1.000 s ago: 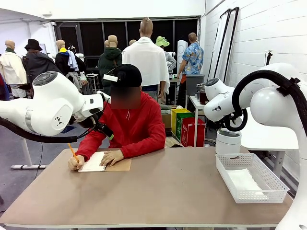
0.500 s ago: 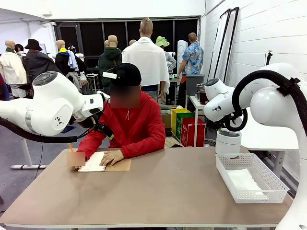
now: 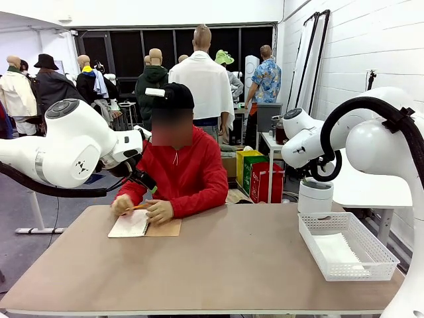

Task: Sort the paper based on its condition.
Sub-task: If a person hands you a paper, place it in the Organizing basket , and if it's crumpled, put it in the Trash can.

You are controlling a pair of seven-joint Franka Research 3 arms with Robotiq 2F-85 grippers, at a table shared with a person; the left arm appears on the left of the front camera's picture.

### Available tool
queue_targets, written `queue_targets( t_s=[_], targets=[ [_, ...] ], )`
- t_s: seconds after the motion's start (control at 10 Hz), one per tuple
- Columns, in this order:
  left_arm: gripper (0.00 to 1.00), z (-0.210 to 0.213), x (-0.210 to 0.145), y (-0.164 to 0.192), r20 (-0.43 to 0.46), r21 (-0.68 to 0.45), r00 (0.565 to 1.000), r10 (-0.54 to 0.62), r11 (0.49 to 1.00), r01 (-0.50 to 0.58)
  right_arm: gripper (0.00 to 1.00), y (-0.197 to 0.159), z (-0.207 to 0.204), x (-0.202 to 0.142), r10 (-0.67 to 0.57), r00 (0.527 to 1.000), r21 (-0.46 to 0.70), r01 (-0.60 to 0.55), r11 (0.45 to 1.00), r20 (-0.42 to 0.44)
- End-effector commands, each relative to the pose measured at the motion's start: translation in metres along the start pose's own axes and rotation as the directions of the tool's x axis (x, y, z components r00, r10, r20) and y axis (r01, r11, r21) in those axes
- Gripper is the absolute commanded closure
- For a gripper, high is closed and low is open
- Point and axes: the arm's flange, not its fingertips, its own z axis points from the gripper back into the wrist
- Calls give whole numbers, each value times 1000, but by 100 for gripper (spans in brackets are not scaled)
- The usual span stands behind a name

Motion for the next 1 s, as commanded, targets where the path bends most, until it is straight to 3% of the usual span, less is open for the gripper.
queue_targets(
  t_s=[0.0,0.4,0.7,0.9],
  targets=[
    [0,-1,-2,1,-1,-4,1000,2,1000,-2,0,-1,-2,0,-3,1000,0,3,1000,2],
    [0,-1,-2,1,-1,-4,1000,2,1000,-2,0,1,21,-5,-22,999,41,20,999,48],
    [0,-1,-2,1,-1,-4,1000,2,1000,-2,0,16,60,-20,37,995,123,-48,991,91],
    [0,-1,-2,1,-1,-4,1000,2,1000,-2,0,27,85,-39,115,982,261,-151,954,147]
  ],
)
